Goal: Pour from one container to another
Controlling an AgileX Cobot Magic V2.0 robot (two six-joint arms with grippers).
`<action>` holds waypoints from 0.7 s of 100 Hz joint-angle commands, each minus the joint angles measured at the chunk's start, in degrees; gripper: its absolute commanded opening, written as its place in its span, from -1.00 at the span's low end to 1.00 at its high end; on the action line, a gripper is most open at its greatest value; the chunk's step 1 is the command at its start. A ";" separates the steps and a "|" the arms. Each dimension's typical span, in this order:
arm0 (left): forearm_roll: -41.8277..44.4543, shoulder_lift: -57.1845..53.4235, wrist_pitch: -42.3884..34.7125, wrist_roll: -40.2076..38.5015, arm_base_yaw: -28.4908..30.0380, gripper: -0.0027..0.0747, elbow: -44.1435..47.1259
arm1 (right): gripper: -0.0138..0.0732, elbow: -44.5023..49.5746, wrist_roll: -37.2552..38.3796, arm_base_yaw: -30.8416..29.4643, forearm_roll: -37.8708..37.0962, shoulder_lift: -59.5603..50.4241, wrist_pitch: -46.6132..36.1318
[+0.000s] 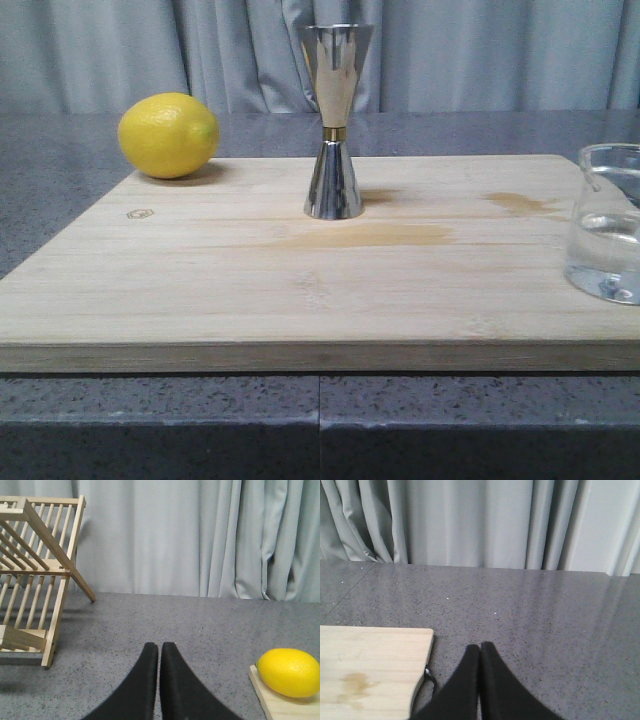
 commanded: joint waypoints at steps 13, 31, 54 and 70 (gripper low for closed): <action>-0.63 3.03 -4.77 -0.18 0.04 -0.98 -3.23 | -0.85 -2.54 -0.80 0.23 -0.59 2.39 -6.53; -0.63 3.03 -4.77 -0.18 0.04 -0.98 -3.23 | -0.85 -2.54 -0.80 0.23 -0.59 2.39 -6.53; -0.63 3.03 -4.77 -0.18 0.04 -0.98 -3.23 | -0.85 -2.54 -0.80 0.23 -0.59 2.39 -6.41; -0.39 3.03 -4.77 -0.29 0.04 -0.92 -2.87 | -0.80 -2.54 -0.69 0.23 -0.59 2.39 -5.67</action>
